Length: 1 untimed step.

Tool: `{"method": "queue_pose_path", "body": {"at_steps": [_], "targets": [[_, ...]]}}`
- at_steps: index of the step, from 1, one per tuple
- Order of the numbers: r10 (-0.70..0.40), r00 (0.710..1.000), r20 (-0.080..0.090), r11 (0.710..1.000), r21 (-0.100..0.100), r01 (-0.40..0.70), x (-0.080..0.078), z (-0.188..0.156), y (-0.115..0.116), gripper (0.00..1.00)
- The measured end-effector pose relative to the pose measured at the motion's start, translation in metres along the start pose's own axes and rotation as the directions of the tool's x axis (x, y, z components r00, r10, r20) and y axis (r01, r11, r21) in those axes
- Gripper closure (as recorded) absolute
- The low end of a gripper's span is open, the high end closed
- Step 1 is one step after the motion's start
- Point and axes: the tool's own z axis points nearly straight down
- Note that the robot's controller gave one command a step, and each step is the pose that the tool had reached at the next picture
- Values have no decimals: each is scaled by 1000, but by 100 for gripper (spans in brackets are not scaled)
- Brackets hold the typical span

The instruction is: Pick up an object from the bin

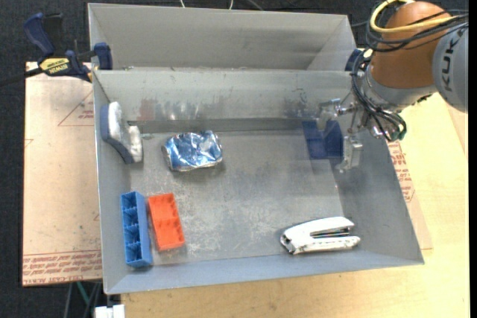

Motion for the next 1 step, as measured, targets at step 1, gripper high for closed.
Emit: {"method": "queue_pose_path", "body": {"at_steps": [1], "targets": [[76, 997, -11, 997, -2, -76, 9, 58, -7, 0]]}}
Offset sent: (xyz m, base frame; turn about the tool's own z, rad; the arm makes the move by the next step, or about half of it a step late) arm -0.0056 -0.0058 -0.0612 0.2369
